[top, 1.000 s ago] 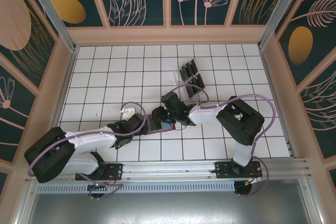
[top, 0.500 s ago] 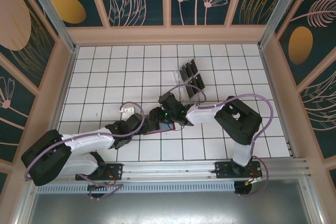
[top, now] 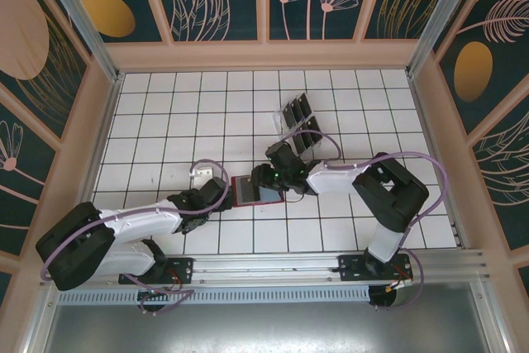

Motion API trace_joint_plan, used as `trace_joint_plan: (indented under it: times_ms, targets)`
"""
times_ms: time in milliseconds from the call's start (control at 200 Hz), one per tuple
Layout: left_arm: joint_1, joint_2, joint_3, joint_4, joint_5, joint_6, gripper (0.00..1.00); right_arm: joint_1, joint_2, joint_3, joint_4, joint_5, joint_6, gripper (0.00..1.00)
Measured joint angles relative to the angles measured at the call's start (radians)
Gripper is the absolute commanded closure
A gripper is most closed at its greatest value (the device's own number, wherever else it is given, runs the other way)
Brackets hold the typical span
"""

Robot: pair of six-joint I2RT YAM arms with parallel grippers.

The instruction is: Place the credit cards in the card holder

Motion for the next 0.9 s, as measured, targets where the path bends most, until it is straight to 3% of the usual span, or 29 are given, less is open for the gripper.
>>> trace_joint_plan:
  times_ms: [896]
  targets:
    - [-0.004,0.095,0.025,0.006,-0.026,0.011,0.02,0.040,-0.021,-0.018,-0.010,0.003,-0.026,0.71]
